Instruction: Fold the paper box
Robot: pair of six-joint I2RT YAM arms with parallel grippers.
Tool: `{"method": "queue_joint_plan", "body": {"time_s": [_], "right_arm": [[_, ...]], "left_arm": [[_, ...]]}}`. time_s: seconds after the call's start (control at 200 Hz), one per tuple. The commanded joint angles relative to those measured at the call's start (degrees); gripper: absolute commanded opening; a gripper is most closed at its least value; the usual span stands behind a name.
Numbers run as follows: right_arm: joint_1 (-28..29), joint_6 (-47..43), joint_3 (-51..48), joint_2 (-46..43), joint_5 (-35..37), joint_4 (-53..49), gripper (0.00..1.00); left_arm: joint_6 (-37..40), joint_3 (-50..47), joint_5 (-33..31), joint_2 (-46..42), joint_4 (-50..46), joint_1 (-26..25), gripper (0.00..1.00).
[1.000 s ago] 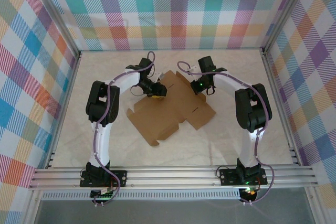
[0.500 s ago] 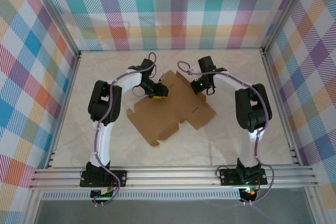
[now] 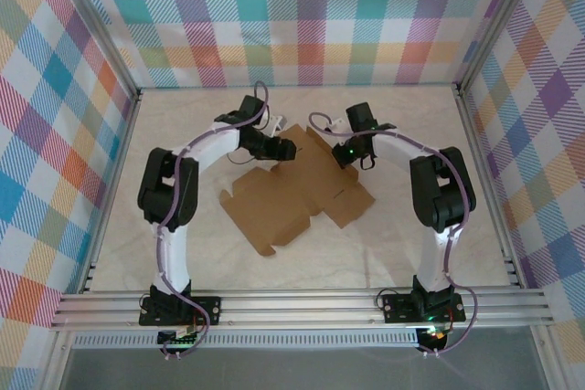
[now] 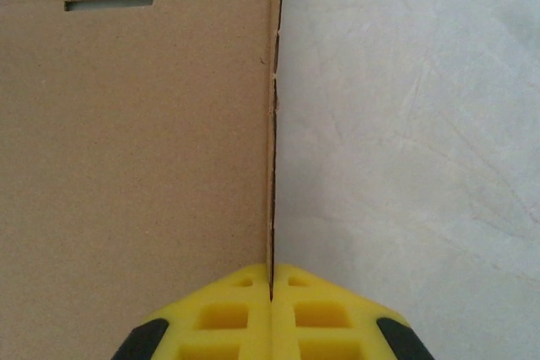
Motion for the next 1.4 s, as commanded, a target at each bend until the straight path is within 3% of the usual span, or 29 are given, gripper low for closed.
{"method": "queue_joint_plan", "body": {"time_s": [0.0, 0.12, 0.245, 0.435, 0.64, 0.765, 0.84, 1.14, 1.395], "right_arm": [[0.4, -3.6, -1.7, -4.1, -2.5, 3.9, 0.0], [0.6, -4.4, -2.9, -5.5, -2.6, 5.3, 0.0], [0.8, -5.0, -3.2, -6.1, -2.5, 5.3, 0.0], [1.9, -6.2, -3.3, -6.8, -0.7, 4.6, 0.0], [3.9, -8.9, -4.6, -7.9, 4.7, 6.5, 0.0], [6.1, -10.8, -6.0, -8.2, 9.5, 9.8, 0.0], [6.8, -11.2, -6.3, -8.0, 11.0, 10.9, 0.0], [7.8, -11.0, -5.5, -7.2, 12.0, 11.2, 0.0], [7.8, -10.5, -4.3, -6.1, 13.8, 11.1, 0.0]], "left_arm": [[0.1, -2.9, -3.0, -5.2, 9.6, 0.8, 0.74], [3.4, -4.0, -4.7, -5.8, 15.8, 1.1, 0.8], [6.5, -0.3, -1.3, -3.2, 17.8, 1.1, 0.81], [4.8, 14.1, -0.9, 6.0, 7.9, 0.4, 0.82], [-3.3, 28.3, -7.8, 13.2, -1.4, -1.5, 0.84], [-6.8, 36.0, -8.3, 17.8, -8.0, -1.9, 0.79], [-9.3, 38.1, -8.4, 19.4, -9.9, -2.0, 0.71], [-13.0, 46.0, -4.7, 25.6, -17.5, -2.3, 0.59], [-14.1, 46.0, -5.1, 25.4, -21.3, -3.7, 0.51]]}}
